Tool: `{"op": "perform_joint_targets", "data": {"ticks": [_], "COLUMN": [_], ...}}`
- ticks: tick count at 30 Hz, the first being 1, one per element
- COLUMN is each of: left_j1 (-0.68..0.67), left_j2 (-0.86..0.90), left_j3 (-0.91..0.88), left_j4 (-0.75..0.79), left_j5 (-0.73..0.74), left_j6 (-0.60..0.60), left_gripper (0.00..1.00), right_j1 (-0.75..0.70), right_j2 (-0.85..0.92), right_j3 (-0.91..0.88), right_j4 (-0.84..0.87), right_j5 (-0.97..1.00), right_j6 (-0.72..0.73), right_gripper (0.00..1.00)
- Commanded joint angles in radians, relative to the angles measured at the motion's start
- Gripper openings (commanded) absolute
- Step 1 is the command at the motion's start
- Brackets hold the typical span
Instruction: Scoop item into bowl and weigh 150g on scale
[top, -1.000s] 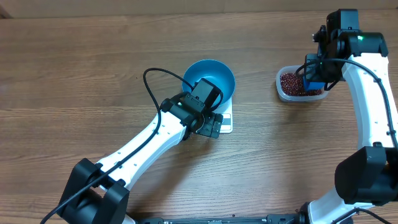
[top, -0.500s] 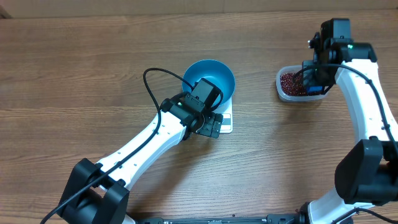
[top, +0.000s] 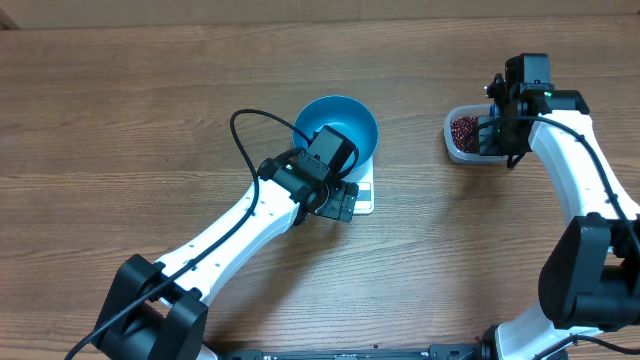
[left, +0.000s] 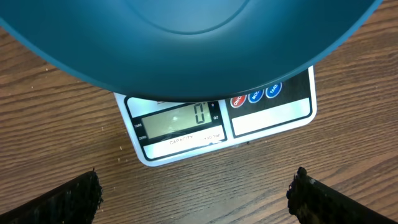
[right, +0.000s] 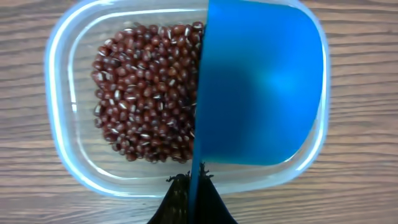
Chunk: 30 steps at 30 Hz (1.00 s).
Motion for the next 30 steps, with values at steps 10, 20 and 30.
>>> {"op": "perform_joint_targets", "data": {"ticks": [10, 20, 30], "left_j1": [0.005, 0.005, 0.005], "left_j2": [0.004, 0.004, 0.004], "left_j3": [-0.005, -0.005, -0.005], "left_j4": [0.003, 0.003, 0.003], "left_j5": [-0.013, -0.013, -0.013], "left_j6": [-0.003, -0.003, -0.003], "left_gripper": [1.00, 1.00, 1.00], "right_j1": [-0.003, -0.003, -0.002], "right_j2": [0.015, 0.012, -0.092], "right_j3": [-0.006, 0.034, 0.182], "right_j4": [0.008, -0.048, -0.249], "right_j5": [-0.124, -0.065, -0.064], "right_j6": [0.082, 0.082, 0.131], "right_gripper": [0.04, 0.40, 0.67]}}
